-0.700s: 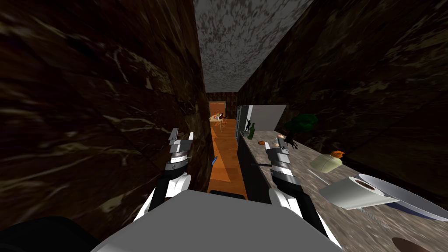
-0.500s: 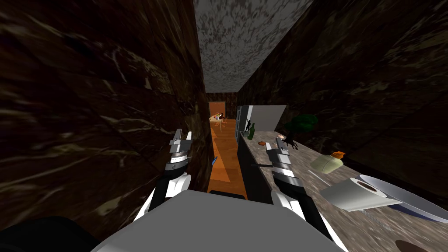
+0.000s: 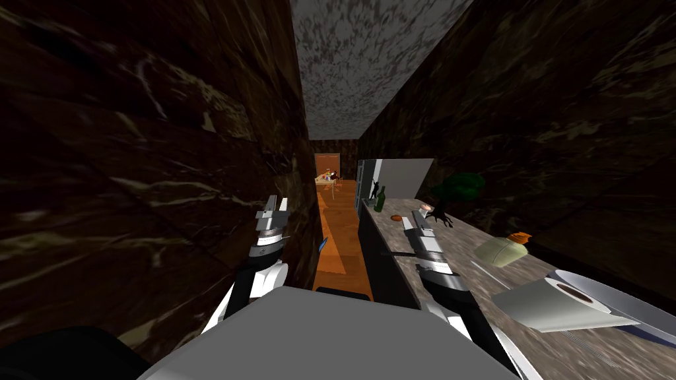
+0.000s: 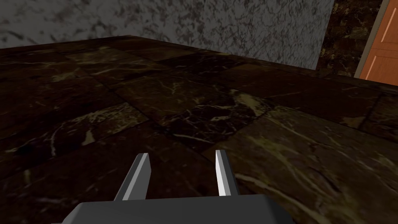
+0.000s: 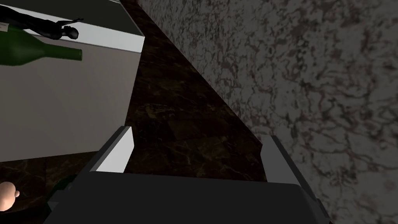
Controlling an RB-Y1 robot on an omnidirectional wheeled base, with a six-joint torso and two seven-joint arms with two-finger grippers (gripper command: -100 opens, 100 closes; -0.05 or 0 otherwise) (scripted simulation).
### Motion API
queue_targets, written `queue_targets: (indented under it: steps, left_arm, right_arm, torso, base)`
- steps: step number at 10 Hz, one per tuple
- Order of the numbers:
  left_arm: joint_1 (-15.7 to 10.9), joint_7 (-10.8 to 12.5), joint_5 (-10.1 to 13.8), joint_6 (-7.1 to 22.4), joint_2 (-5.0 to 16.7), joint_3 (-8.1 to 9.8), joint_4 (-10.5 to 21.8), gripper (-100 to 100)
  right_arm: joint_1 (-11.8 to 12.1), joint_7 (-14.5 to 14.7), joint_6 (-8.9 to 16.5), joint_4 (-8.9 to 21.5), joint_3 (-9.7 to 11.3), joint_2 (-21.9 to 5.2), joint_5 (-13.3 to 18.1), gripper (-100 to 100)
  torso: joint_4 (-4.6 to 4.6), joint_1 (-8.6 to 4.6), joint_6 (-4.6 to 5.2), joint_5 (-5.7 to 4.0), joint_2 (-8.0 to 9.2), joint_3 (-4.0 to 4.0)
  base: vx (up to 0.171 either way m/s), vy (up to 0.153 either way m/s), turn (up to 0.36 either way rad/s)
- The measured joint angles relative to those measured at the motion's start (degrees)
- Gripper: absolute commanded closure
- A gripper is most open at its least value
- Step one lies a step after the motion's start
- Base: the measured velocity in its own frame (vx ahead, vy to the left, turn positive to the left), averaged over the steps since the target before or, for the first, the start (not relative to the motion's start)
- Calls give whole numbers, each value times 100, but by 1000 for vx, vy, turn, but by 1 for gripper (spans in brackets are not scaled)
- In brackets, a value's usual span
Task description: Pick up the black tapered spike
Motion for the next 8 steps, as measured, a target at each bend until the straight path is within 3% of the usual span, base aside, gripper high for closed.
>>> queue_targets:
  steps: [8]
  left_arm:
    - [0,0,0,0,0,0,0,0]
  right_arm:
    - [522,-115,-310,-169,-194,-688,1252,-100]
  torso:
    - [0,2,-1,0,-1,-1]
  base:
    - [51,3,-4]
